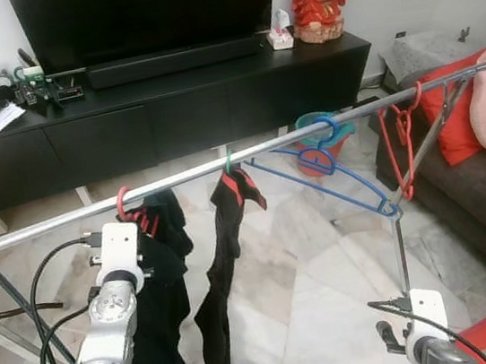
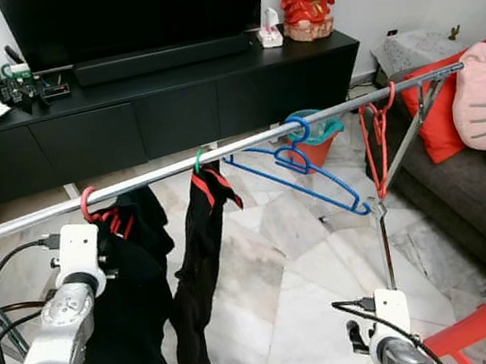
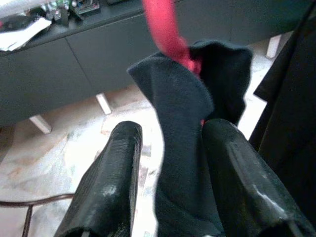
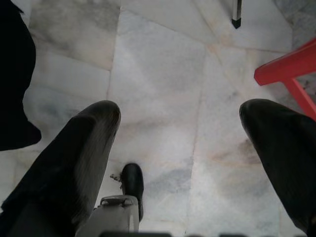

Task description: Hang hanger

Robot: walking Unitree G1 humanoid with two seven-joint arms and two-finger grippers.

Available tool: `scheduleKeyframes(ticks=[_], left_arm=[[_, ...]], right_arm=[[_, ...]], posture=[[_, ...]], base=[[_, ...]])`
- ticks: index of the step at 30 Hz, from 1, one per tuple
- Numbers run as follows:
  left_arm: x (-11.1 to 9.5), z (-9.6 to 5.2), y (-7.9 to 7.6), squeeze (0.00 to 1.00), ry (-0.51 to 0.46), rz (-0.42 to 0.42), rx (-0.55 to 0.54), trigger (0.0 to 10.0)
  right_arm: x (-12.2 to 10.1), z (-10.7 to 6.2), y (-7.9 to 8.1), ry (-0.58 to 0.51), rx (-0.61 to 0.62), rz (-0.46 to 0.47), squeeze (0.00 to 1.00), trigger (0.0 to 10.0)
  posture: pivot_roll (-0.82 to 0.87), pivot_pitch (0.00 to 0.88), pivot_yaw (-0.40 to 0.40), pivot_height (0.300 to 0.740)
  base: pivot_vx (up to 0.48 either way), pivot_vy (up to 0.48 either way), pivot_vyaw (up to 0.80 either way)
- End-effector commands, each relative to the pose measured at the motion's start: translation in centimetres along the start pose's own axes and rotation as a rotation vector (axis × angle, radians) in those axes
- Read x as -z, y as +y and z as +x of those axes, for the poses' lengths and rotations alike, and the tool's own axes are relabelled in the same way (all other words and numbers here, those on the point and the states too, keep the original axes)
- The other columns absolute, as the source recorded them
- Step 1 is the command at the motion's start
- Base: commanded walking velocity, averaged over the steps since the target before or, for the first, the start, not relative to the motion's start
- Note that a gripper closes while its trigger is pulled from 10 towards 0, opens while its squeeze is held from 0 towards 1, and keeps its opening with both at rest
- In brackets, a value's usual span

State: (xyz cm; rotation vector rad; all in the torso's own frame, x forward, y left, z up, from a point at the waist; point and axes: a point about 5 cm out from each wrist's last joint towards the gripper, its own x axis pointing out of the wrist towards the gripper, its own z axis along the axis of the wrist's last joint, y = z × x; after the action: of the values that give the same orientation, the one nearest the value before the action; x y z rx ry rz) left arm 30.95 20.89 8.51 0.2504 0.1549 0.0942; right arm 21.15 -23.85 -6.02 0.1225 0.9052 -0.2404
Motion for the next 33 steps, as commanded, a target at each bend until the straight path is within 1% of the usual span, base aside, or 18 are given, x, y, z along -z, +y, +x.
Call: scheduleKeyframes(ticks=[1, 9, 10, 12, 13, 14, 15, 17, 21, 25, 26, 27, 28, 31, 33], left_arm=[[-0.4, -0.5, -0.1, 1.0, -0.025, -0.007, 0.012, 10.0], [-1.1, -1.6, -0.1, 1.0, -0.077, -0.037, 0.014, 10.0], [-1.2, -1.9, -0.2, 1.0, -0.087, -0.058, 0.025, 10.0], [-1.2, -2.2, -0.3, 1.0, -0.091, -0.059, 0.029, 10.0], [-1.3, -2.6, -0.3, 1.0, -0.1, -0.064, 0.036, 10.0], [-1.3, -2.6, -0.3, 1.0, -0.1, -0.064, 0.036, 10.0], [-1.4, -3.0, -0.2, 1.0, -0.106, -0.065, 0.039, 10.0], [-1.4, -3.4, -0.1, 1.0, -0.115, -0.067, 0.038, 10.0], [-1.7, -4.8, 0.5, 1.0, -0.165, -0.107, 0.024, 10.0], [-2.0, -5.8, 0.4, 1.0, -0.2, -0.11, 0.03, 10.0], [-2.6, -6.1, 0.1, 0.14, -0.24, -0.101, 0.04, 10.0], [-2.6, -6.1, 0.1, 0.14, -0.24, -0.101, 0.04, 10.0], [-3.2, -6.2, -0.1, 0.0, -0.273, -0.106, 0.034, 10.0], [-3.6, -6.1, -0.2, 0.0, -0.284, -0.106, 0.037, 10.0], [-4.1, -5.8, -0.6, 0.0, -0.297, -0.09, 0.068, 10.0]], right_arm=[[-0.1, 0.0, -0.6, 0.0, 0.014, -0.01, 0.0, 10.0], [-0.3, -0.1, -0.8, -0.001, 0.014, -0.022, 0.0, 10.0], [-0.3, -0.1, -0.8, -0.001, 0.012, -0.03, 0.0, 10.0], [-0.4, -0.1, -0.9, -0.001, 0.01, -0.039, 0.0, 10.0], [-0.4, -0.1, -0.9, -0.002, 0.011, -0.039, 0.0, 10.0], [-0.4, -0.1, -0.9, -0.002, 0.011, -0.039, 0.0, 10.0], [-0.5, -0.1, -1.0, -0.003, 0.011, -0.039, 0.0, 10.0], [-0.5, -0.1, -1.0, -0.003, 0.012, -0.041, 0.0, 10.0], [-0.5, -0.1, -1.1, -0.003, 0.013, -0.045, 0.0, 10.0], [-0.6, -0.1, -1.1, -0.005, 0.014, -0.043, 0.0, 10.0], [-0.7, -0.1, -1.1, -0.007, 0.014, -0.044, 0.0, 10.0], [-0.7, -0.1, -1.1, -0.007, 0.014, -0.044, 0.0, 10.0], [-0.8, -0.1, -1.2, -0.008, 0.015, -0.047, 0.0, 10.0], [-0.8, -0.1, -1.2, -0.008, 0.014, -0.05, 0.0, 10.0], [-0.9, -0.1, -1.1, -0.01, 0.013, -0.049, 0.0, 10.0]], posture=[[0.02, 0.0, -0.099, 0.74], [0.04, 0.0, -0.116, 0.74], [0.04, 0.0, -0.117, 0.74], [0.04, 0.0, -0.121, 0.74], [0.05, 0.0, -0.123, 0.74], [0.05, 0.0, -0.123, 0.74], [0.05, 0.0, -0.125, 0.74], [0.05, 0.0, -0.126, 0.74], [0.05, 0.0, -0.128, 0.74], [0.05, 0.0, -0.131, 0.74], [0.05, 0.0, -0.142, 0.74], [0.05, 0.0, -0.142, 0.74], [0.05, 0.0, -0.145, 0.74], [0.05, 0.0, -0.144, 0.74], [0.04, 0.0, -0.143, 0.74]], base=[[0.0, 0.0, 0.0], [0.0, 0.0, 0.0], [0.0, 0.0, 0.0], [0.0, 0.0, 0.0], [0.0, 0.0, 0.0], [0.0, 0.0, 0.0], [0.0, 0.0, 0.0], [0.0, 0.0, 0.0], [0.0, 0.0, 0.0], [0.0, 0.0, 0.0], [0.0, 0.0, 0.0], [0.0, 0.0, 0.0], [0.0, 0.0, 0.0], [0.0, 0.0, 0.0], [0.0, 0.0, 0.0]])
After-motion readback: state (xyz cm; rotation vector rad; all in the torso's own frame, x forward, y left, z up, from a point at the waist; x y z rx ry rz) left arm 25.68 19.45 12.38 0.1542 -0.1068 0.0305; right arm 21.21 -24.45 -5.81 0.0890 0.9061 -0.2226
